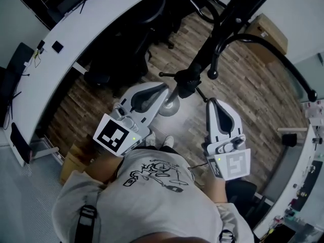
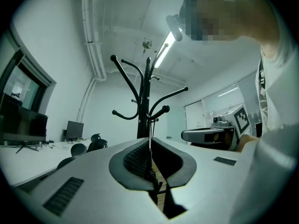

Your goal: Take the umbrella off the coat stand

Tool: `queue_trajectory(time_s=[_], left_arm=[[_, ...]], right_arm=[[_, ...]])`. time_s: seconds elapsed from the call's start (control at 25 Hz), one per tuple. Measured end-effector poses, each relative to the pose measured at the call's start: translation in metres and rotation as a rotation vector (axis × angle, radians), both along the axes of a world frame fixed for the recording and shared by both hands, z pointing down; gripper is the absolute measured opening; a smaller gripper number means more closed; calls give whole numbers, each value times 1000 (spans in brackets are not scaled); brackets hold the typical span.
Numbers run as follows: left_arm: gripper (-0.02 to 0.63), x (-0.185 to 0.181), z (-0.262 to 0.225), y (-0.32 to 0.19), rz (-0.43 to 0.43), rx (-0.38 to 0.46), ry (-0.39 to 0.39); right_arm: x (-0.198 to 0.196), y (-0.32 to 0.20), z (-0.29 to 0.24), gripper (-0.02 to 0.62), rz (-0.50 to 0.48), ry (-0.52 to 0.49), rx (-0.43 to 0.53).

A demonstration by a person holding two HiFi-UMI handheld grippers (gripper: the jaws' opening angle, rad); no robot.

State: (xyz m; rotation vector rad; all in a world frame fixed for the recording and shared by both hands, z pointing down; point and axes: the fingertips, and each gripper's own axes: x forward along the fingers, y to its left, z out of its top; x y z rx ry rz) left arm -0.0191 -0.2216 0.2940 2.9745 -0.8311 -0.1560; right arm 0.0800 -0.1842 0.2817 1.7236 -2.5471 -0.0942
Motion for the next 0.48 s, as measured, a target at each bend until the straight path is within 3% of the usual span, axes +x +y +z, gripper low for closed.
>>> queue_trajectory(time_s=[0.48], left_arm=[[40,48,-3,-23,90,-16,-12]], right_arm=[[24,-26,1,18,-44,1,-8]])
